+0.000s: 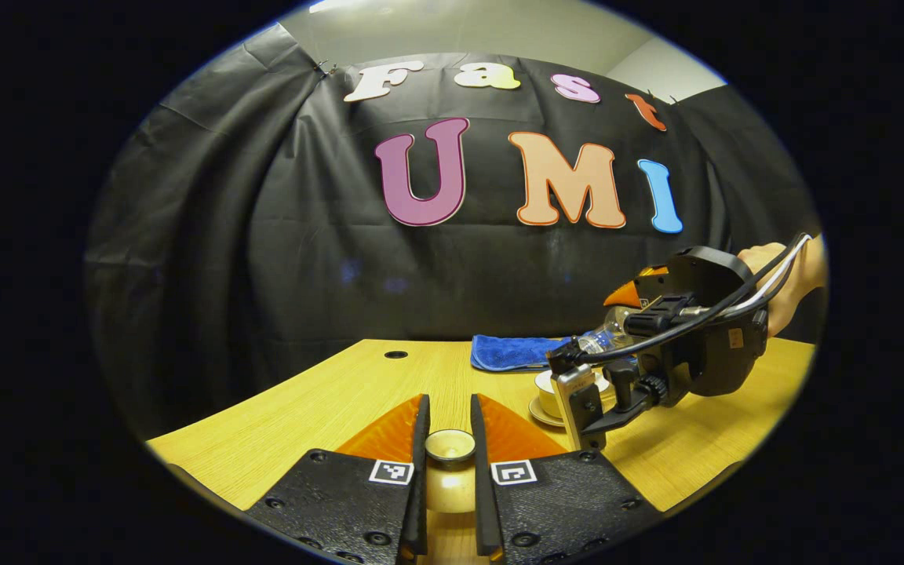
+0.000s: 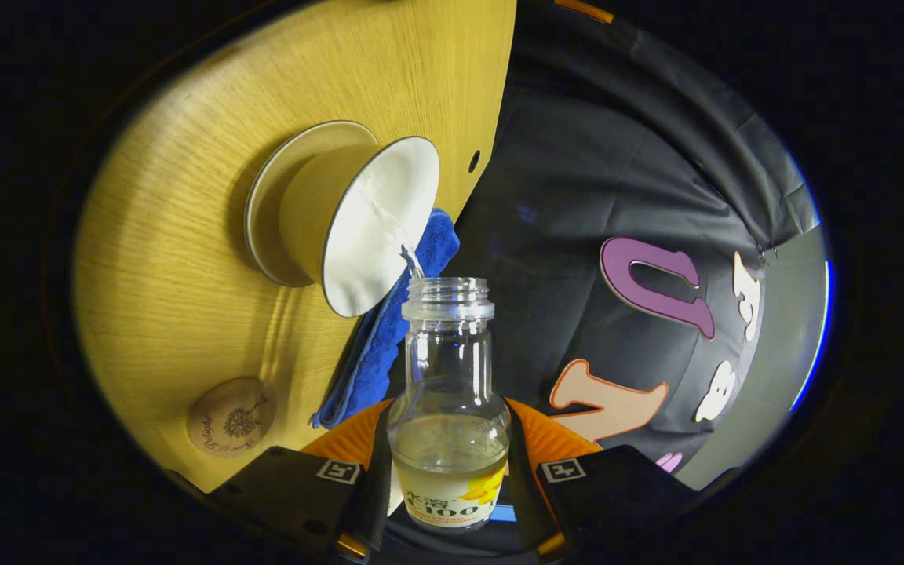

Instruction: Open the teacup lid with one hand, grasp the water bottle and pour water into the teacup with the other hand; after pouring, place the water bottle on the coaster and then close the teacup lid.

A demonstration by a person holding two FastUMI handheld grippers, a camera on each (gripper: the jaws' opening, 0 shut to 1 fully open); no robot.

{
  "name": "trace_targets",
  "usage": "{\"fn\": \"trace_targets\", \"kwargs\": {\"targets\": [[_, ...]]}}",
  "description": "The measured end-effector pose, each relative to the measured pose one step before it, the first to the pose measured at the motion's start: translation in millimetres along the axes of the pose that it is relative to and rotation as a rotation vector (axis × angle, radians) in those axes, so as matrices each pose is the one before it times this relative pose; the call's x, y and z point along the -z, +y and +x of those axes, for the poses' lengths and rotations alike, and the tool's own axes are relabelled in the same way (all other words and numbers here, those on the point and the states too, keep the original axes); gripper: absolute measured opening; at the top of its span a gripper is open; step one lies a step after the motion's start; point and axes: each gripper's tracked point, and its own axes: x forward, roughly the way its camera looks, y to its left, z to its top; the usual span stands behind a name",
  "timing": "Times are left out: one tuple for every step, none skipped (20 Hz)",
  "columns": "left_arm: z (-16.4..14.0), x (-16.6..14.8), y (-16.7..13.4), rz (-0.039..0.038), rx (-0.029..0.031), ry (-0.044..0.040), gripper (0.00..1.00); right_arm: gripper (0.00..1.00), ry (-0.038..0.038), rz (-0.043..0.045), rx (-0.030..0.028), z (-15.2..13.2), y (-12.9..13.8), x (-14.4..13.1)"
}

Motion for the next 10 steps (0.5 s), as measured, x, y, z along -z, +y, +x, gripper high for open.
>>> {"fn": "trace_targets", "kwargs": {"targets": [[0.59,0.89,-0.17,0.00007,0.00013,0.00072,0.21,0.67,-0.00232,-0.01212,0.00196,-0.83,-1.43,-0.97],[-0.64,-0.99,-0.37,-0.00063,-0.00005,-0.00234,0.22,0.67,-0.00324,-0.01593,0.00482,0.43,-1.89,-0.55],[0.52,0.27,0.22,0.00041,0.00024,0.00185,0.21,0.67,-0.00504,-0.01526,0.00682,-0.42,-2.42,-1.43],[0.10,-0.32,0.69,-0.00006,-0.00002,0.00015,0.21,0.67,-0.00187,-0.01123,0.00195,1.08,-1.03,-0.28],[-0.22,-0.32,-0.80,-0.00019,0.00006,-0.00108,0.21,0.67,-0.00076,-0.01051,0.00273,0.05,-1.52,-0.08],[0.00,-0.32,0.54,0.00023,0.00010,0.00114,0.21,0.67,-0.00182,-0.01006,0.00402,0.14,-2.06,-0.29],[0.21,1.45,-0.19,0.00009,0.00020,0.00036,0.21,0.67,-0.00039,-0.00935,0.00365,0.54,-1.69,-0.35],[0.35,-0.32,-0.22,-0.00002,0.00014,-0.00019,0.21,0.67,-0.00070,-0.00744,0.00297,0.75,-0.81,0.56],[0.10,-0.07,0.31,0.00011,-0.00014,0.00025,0.21,0.67,0.00243,-0.00309,-0.00117,0.00,-0.37,0.02],[-0.51,-0.29,-0.28,0.00048,-0.00063,0.00034,0.21,0.67,-0.00333,-0.00165,-0.00441,-0.08,0.70,-0.47]]}}
